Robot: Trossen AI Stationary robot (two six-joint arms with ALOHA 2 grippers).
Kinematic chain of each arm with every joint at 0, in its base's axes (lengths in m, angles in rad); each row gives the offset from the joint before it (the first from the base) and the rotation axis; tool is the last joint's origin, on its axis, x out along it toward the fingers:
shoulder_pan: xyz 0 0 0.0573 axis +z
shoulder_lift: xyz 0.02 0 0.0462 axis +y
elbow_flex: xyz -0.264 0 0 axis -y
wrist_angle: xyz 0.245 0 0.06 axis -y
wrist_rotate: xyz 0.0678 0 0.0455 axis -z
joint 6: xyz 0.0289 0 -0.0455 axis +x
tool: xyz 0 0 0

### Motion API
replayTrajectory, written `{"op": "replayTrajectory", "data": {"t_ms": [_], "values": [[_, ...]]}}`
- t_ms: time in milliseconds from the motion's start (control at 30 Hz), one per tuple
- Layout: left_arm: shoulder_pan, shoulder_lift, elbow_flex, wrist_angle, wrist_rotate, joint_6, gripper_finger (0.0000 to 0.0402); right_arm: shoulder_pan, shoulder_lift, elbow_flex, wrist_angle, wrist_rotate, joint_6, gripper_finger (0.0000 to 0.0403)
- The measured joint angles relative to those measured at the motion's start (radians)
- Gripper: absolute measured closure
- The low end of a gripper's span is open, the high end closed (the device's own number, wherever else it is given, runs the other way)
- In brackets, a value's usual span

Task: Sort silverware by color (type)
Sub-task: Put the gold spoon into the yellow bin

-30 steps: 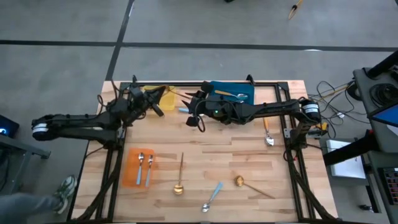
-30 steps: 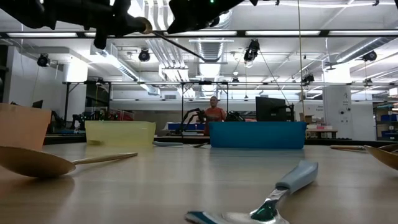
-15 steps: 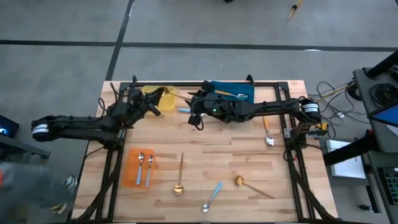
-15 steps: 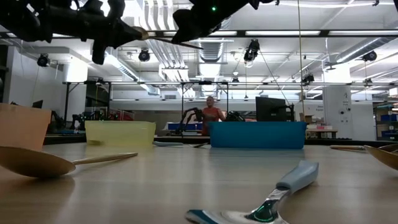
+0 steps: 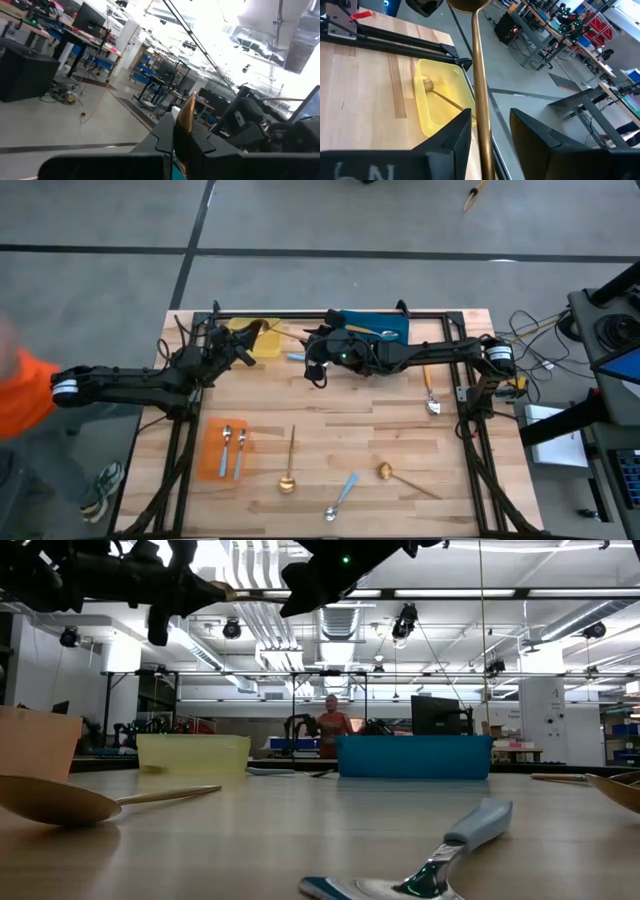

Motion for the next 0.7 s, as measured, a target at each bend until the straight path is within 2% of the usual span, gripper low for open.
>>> {"op": "replayTrajectory", "data": {"t_ms": [167, 333, 700], "values": [[-0.002, 0.012, 0.000, 0.016, 0.024, -0.013, 0.0401, -0.005, 0.001, 0.000, -0.002, -0.004, -0.004, 0.0309], [-0.002, 0.026, 0.000, 0.019, 0.020, -0.011, 0.0400, -0.004, 0.002, 0.000, -0.006, -0.012, -0.045, 0.0383], [-0.002, 0.037, 0.000, 0.006, -0.002, 0.027, 0.0378, -0.005, 0.002, 0.000, -0.020, -0.010, -0.043, 0.0393]]}}
